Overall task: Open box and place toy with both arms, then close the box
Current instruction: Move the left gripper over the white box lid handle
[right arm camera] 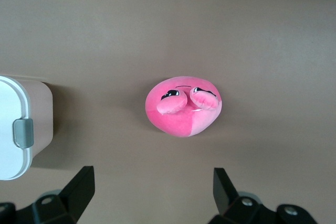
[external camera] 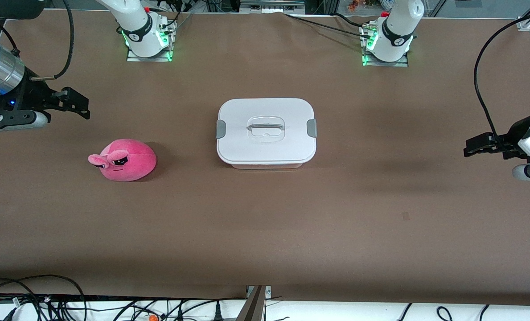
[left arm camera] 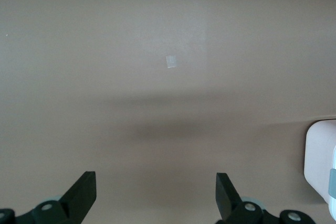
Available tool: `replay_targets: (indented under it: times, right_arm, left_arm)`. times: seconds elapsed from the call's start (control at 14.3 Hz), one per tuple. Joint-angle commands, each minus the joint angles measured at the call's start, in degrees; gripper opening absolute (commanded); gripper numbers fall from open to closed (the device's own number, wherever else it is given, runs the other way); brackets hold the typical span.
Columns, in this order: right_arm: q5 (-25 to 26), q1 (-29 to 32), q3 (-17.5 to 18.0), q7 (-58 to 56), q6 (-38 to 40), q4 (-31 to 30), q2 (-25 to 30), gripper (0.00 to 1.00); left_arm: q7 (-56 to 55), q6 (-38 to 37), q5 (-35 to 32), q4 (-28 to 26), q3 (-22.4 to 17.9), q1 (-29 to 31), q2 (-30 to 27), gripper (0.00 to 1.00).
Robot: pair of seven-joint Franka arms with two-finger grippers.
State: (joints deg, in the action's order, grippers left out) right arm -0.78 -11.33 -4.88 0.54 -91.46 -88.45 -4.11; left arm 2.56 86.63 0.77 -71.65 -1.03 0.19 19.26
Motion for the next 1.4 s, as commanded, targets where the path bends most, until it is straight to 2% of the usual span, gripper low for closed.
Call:
replay_targets:
  times: [0.0,0.21,0.63,0.91,1.26,1.33]
  right_arm:
    - [-0.36,0.26,0.31,0.86,-0.48,-0.5,0.42,1.0]
    - [-0.36,0.26,0.31,0.86,-0.48,-0.5,0.42,1.0]
    - [-0.36,0.26,0.31,0.86,-0.48,-0.5,0.51,1.0]
    - [-0.36,0.26,0.31,0.86,-0.48,-0.5,0.51,1.0]
    - [-0.36,0.26,0.31,0.86,-0.57,-0.5,0.42,1.0]
    - [-0.36,0.26,0.31,0.86,-0.74,-0.5,0.42,1.0]
  left_arm:
    - [-0.62,-0.67,0.63,1.86,0.24,-1.33,0.69,1.0]
    - [-0.71,-0.41,0.55,2.38,2.34,-3.26,0.61,1.0]
    - [-0.01,-0.49,1.78,3.09,3.14,-8.53,1.31,1.0]
    - [0.08,-0.41,1.86,2.92,3.14,-19.24,1.92,1.0]
    - [0.52,0.38,3.88,3.01,3.23,-29.62,4.38,1.0]
    - [3.65,1.95,3.8,2.92,3.14,-31.55,5.43,1.0]
